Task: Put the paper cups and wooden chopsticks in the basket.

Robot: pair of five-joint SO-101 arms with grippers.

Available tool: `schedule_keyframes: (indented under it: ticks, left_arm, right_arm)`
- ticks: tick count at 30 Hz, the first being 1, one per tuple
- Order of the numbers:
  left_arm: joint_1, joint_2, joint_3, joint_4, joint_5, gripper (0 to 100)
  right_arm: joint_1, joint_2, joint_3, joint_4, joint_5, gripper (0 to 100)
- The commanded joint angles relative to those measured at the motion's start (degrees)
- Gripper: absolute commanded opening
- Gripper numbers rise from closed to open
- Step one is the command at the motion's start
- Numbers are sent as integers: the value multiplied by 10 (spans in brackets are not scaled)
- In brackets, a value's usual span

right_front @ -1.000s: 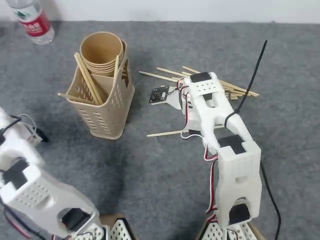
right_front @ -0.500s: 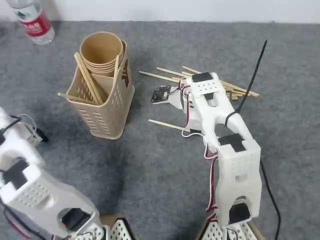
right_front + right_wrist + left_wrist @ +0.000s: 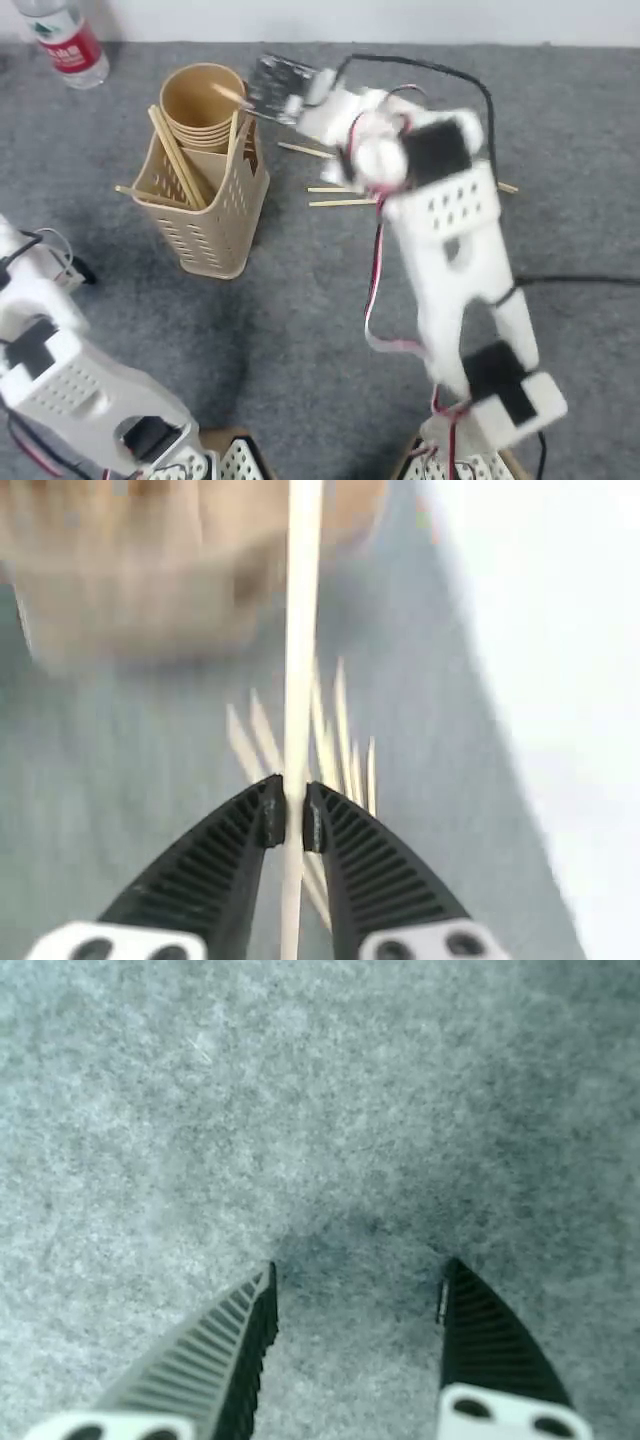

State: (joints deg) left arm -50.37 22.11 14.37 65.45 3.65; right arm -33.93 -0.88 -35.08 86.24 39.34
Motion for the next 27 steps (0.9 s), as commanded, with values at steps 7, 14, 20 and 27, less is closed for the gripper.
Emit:
schedule_keyframes:
  ticks: [7, 14, 20, 27]
  left_arm:
    - [6, -2, 15, 4, 2, 272]
    - [7, -2, 15, -3, 2, 272]
    - [9, -2, 15, -4, 2, 272]
    - [9, -2, 15, -4, 2, 272]
  right_arm:
    - [-139, -22, 47, -349, -332, 7]
    - [-163, 52, 162, -555, -331, 6]
    - [-167, 88, 197, -575, -331, 6]
    - [-169, 80, 197, -533, -331, 106]
